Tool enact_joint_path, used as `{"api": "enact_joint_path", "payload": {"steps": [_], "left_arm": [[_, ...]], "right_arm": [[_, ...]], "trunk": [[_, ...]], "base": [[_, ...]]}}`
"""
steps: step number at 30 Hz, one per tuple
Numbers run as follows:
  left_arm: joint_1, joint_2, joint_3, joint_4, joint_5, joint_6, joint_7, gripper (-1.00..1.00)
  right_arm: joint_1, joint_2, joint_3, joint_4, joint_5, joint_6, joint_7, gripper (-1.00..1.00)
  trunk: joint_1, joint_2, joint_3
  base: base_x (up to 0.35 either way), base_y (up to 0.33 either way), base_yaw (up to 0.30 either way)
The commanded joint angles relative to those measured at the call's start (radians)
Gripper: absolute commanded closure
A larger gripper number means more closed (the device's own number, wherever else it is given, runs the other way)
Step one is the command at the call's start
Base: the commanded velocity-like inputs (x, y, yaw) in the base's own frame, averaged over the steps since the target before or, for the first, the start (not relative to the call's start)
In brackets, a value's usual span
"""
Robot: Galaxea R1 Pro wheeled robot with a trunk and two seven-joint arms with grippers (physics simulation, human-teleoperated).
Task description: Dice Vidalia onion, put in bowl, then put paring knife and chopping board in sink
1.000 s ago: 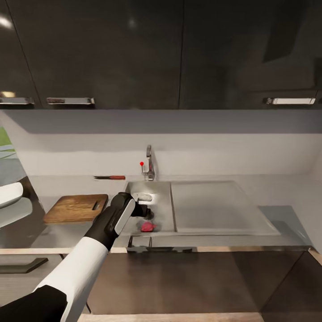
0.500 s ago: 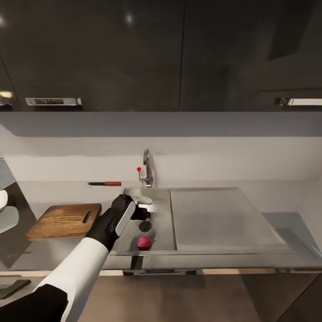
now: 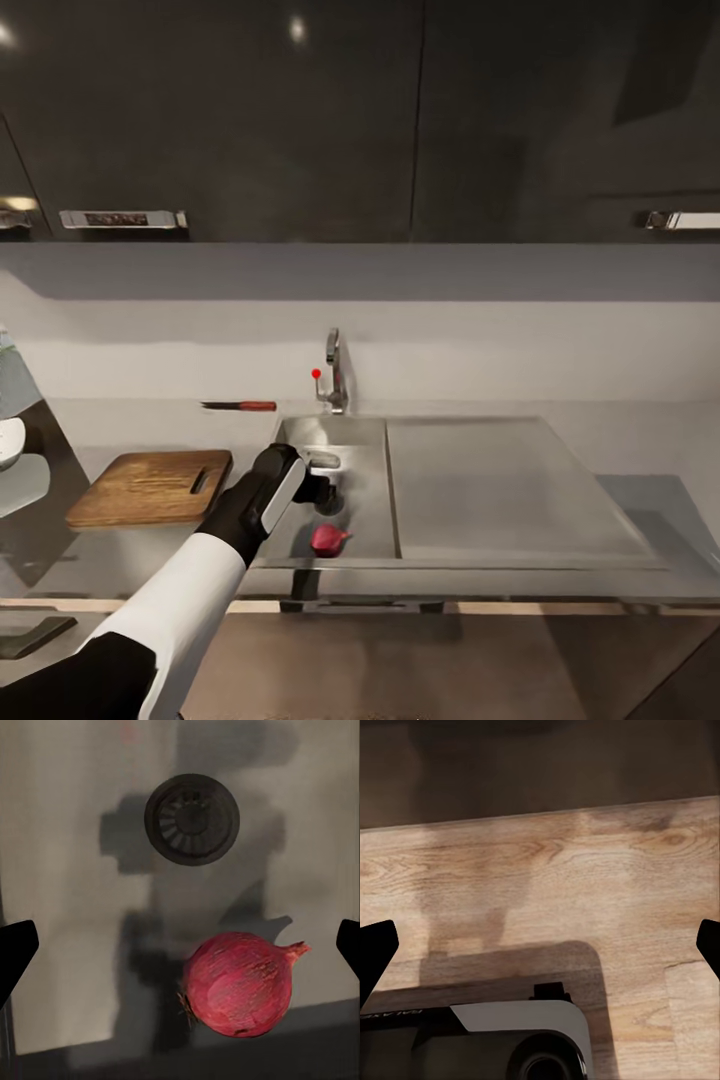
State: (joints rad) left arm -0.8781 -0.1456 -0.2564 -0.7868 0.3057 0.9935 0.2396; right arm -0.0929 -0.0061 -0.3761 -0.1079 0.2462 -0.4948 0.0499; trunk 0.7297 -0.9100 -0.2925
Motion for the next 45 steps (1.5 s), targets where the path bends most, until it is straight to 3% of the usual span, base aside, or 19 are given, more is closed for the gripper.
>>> {"api": "enact_joint_path", "payload": {"steps": [1,45], "left_arm": [[-0.001,0.000,-0.003,0.004,0.010,0.002,0.009,-1.00],[-0.001,-0.006,-0.026,0.049,0.011,0.003,0.007,-1.00]], "right_arm": [[-0.001,0.000,-0.009,0.001,0.005,-0.004,0.005,-1.00],[-0.001,0.000,-0.008,0.001,0.005,-0.004,0.004,-1.00]], "trunk": [[0.000,-0.001,-0.003],[0.000,-0.001,-0.007]], "base": [[0.000,0.000,0.071],[0.000,0.000,0.004]]}}
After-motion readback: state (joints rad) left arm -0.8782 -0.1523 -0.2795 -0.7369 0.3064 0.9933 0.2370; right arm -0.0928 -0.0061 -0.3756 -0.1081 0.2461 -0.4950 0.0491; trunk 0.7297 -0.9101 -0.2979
